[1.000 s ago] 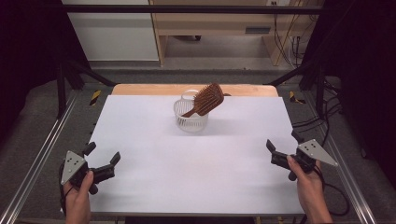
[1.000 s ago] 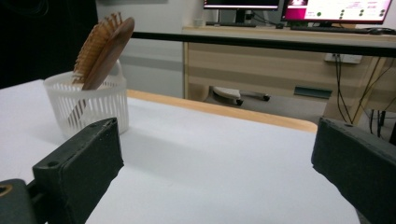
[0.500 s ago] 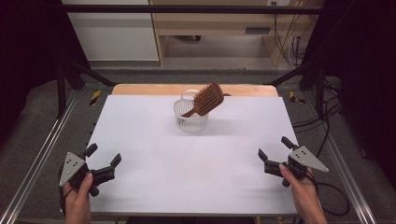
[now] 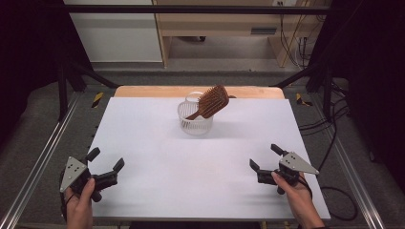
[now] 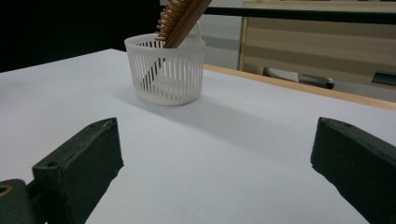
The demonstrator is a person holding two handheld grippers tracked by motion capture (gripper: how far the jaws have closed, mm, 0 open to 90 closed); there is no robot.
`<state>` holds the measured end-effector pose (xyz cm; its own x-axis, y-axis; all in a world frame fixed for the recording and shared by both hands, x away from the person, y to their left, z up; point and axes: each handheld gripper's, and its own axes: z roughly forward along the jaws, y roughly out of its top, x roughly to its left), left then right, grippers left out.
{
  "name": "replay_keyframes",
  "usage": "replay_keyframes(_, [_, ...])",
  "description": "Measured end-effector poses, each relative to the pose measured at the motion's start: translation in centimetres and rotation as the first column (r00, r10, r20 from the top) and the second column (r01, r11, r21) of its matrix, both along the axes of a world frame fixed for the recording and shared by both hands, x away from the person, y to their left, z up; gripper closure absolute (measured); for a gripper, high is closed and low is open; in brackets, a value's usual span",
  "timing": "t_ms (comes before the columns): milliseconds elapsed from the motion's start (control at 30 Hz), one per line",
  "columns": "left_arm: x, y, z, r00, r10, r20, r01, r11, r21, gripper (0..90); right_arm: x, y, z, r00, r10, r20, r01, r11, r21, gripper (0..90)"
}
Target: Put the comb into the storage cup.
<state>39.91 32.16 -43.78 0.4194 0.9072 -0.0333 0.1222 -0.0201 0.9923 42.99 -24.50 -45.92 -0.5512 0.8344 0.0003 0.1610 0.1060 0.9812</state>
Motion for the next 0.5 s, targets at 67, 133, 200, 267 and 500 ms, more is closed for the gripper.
replay_keyframes(67, [0.1, -0.1, 0.0, 1.0, -0.001, -0.002, 0.001, 1.0, 0.003, 2.1, 0.1, 0.3, 0.0, 1.0, 0.002, -0.006, -0.001, 1.0, 0.01, 2.3])
replay_keyframes(133, [0.1, -0.2, 0.0, 1.0, -0.001, -0.002, 0.001, 1.0, 0.002, 2.0, 0.3, 0.6, 0.1, 1.0, 0.002, -0.006, -0.002, 1.0, 0.019, 2.3])
replay_keyframes(200, [0.1, -0.2, -0.1, 1.0, 0.002, -0.004, -0.002, 1.0, 0.006, 1.9, 0.5, 0.8, 0.1, 1.0, 0.001, -0.009, -0.001, 0.999, 0.033, 2.3])
replay_keyframes(267, [0.2, -0.3, -0.1, 0.9999, -0.006, -0.011, 0.006, 1.0, 0.004, 1.8, 0.7, 1.1, 0.1, 1.0, -0.002, -0.009, 0.003, 0.999, 0.034, 2.3])
replay_keyframes(500, [0.3, -0.2, -0.2, 0.9999, -0.002, -0.017, 0.002, 1.0, 0.002, 1.8, 0.8, 1.2, 0.1, 0.9997, -0.017, -0.02, 0.018, 1.0, 0.022, 2.4])
